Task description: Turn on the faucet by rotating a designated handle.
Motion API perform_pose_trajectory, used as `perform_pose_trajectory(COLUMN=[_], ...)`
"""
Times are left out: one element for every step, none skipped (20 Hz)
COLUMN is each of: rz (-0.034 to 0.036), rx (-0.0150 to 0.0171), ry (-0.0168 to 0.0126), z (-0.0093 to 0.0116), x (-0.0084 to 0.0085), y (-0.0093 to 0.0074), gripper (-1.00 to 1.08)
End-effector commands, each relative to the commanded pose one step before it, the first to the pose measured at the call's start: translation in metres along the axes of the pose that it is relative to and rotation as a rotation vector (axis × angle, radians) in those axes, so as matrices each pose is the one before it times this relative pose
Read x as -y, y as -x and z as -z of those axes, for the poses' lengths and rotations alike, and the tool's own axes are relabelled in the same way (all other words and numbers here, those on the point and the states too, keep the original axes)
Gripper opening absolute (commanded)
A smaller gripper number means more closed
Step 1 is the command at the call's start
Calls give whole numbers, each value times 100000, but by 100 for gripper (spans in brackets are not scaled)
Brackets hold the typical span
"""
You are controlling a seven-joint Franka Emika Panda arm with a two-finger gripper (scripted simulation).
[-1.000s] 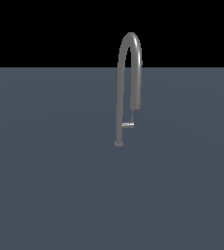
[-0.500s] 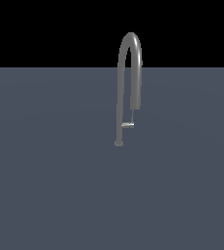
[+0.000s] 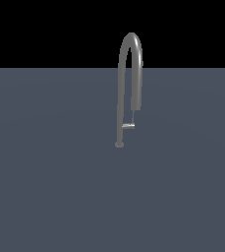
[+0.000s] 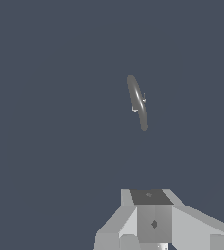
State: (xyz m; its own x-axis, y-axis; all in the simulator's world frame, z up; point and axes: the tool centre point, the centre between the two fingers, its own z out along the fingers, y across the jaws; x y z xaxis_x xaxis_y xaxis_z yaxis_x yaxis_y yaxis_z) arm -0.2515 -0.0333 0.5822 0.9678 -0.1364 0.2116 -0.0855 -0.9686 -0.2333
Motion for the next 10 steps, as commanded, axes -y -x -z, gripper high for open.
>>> perform_pose_trajectory(rz=[-2707, -1164, -1200, -1237, -1275, -1316, -1359, -1403, -1448, -1496], rx=[-3174, -1016, -903, -789, -674, -558, -441, -325, -208, -92], ry=[-6413, -2671, -2710, -2742, -2770, -2793, -2809, -2821, -2826, -2827], z=[1929, 722, 700, 677, 653, 628, 603, 577, 550, 523], x=[-449, -204, -220, -235, -250, -266, -281, -295, -310, -324], y=[-287, -160, -178, -197, -217, -238, -259, -282, -306, -331], gripper=[-100, -100, -100, -100, -100, -100, -100, -100, -100, -100])
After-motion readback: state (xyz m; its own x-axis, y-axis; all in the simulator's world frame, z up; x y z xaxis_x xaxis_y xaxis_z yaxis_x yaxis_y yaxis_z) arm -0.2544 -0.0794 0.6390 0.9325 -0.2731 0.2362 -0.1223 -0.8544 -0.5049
